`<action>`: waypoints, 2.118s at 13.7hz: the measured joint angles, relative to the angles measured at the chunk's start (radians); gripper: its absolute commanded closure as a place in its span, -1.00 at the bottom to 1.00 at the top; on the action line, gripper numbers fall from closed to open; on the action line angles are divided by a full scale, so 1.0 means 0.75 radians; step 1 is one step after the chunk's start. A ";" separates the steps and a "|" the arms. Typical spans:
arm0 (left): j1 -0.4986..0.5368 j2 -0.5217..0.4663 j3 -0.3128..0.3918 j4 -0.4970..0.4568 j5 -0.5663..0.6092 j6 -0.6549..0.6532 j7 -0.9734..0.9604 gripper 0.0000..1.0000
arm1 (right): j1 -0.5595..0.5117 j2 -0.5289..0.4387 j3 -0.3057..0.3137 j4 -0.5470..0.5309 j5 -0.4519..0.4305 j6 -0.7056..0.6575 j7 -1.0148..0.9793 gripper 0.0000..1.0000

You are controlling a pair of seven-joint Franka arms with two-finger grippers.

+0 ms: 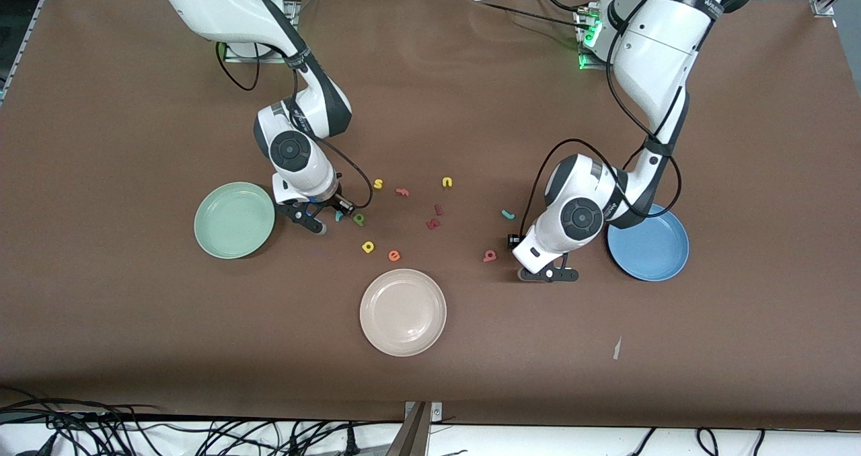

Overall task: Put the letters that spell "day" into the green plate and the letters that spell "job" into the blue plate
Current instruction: 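Grasp teal y with the right gripper while the left gripper grasps blue o, then place y on the green plate while the left gripper places o on blue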

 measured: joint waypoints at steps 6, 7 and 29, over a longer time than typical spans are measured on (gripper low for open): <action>-0.003 0.007 0.005 0.011 0.029 -0.001 -0.017 0.48 | 0.001 0.036 0.000 0.001 0.000 0.061 0.001 0.70; -0.004 0.007 0.005 0.011 0.029 -0.001 -0.018 0.54 | 0.001 0.034 0.000 0.002 0.000 0.061 0.001 0.82; 0.473 -0.444 0.030 -0.584 0.219 0.053 0.727 -1.00 | -0.059 -0.175 -0.469 -0.295 0.079 0.090 -1.001 -1.00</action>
